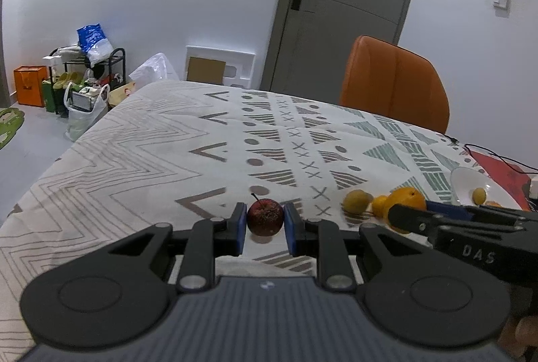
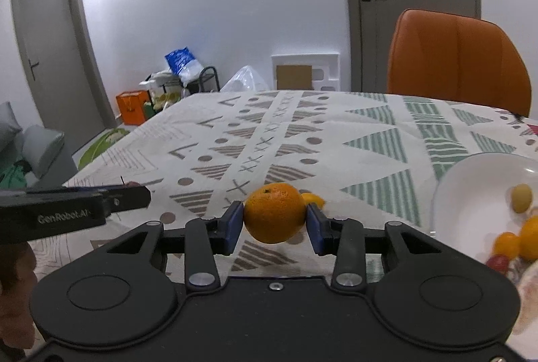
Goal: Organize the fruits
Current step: 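Grasp the second red apple with the left gripper while the right grasps the large orange, then carry both fruits over the plate and open the right gripper to drop the orange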
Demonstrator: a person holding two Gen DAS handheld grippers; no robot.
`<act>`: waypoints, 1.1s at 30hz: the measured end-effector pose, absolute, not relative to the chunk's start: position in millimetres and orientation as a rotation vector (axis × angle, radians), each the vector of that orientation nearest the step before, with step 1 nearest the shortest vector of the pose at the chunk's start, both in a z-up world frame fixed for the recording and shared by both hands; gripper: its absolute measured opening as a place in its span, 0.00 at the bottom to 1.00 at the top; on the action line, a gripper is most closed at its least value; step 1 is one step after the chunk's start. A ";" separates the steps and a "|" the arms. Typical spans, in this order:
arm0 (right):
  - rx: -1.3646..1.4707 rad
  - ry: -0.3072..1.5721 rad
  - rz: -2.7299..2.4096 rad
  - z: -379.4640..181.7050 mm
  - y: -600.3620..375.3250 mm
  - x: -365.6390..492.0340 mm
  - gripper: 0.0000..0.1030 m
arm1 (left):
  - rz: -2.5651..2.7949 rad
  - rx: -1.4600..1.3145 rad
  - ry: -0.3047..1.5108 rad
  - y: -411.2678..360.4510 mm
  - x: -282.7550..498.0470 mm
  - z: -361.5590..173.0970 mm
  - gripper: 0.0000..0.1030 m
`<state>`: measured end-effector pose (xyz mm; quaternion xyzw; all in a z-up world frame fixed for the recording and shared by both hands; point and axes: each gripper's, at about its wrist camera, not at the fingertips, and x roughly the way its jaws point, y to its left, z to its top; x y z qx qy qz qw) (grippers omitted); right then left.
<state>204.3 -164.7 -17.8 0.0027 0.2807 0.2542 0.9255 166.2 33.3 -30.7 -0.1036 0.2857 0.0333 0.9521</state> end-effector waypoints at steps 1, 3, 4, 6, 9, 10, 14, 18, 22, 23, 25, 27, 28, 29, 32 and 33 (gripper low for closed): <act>0.010 0.571 0.516 -16.1 -167.9 203.9 0.37 | 0.063 -0.209 0.579 30.6 166.2 -30.3 0.21; 0.020 0.558 0.505 -12.3 -175.3 202.6 0.37 | 0.050 -0.203 0.576 24.4 166.5 -29.3 0.21; 0.025 0.553 0.499 -10.6 -178.8 202.4 0.37 | 0.045 -0.201 0.576 21.7 167.1 -29.2 0.21; 0.034 0.542 0.487 -7.6 -186.0 201.4 0.37 | 0.035 -0.194 0.576 15.8 167.6 -28.6 0.21; 0.047 0.528 0.464 -6.1 -196.5 200.5 0.37 | 0.021 -0.187 0.574 8.1 169.0 -26.9 0.21; 0.051 0.526 0.457 -5.9 -200.3 200.4 0.37 | 0.016 -0.184 0.573 5.3 169.4 -26.2 0.21; 0.068 0.522 0.426 -6.6 -216.0 201.2 0.38 | 0.001 -0.175 0.569 -3.9 171.5 -24.0 0.21; 0.080 0.519 0.401 -7.8 -228.2 202.0 0.37 | -0.012 -0.167 0.567 -12.2 173.5 -22.5 0.21; 0.091 0.520 0.377 -9.2 -239.3 203.1 0.37 | -0.029 -0.156 0.566 -21.6 175.3 -21.5 0.21; 0.094 0.520 0.371 -9.7 -242.6 202.5 0.38 | -0.034 -0.153 0.566 -23.7 175.5 -21.1 0.21; 0.101 0.523 0.356 -11.1 -249.2 202.9 0.38 | -0.042 -0.148 0.566 -27.6 176.1 -20.6 0.21; 0.110 0.530 0.341 -12.9 -255.7 203.7 0.40 | -0.050 -0.143 0.565 -33.1 177.2 -20.4 0.21; 0.116 0.525 0.338 -13.7 -259.4 203.3 0.41 | -0.054 -0.141 0.566 -35.1 177.5 -20.2 0.21; 0.117 0.521 0.333 -13.9 -261.8 203.1 0.44 | -0.059 -0.139 0.566 -38.1 178.1 -20.0 0.21; 0.117 0.519 0.321 -15.0 -269.9 200.8 0.48 | -0.070 -0.132 0.566 -45.1 179.3 -19.5 0.21; 0.118 0.520 0.316 -15.8 -272.7 199.9 0.48 | -0.075 -0.130 0.566 -47.5 179.7 -19.3 0.21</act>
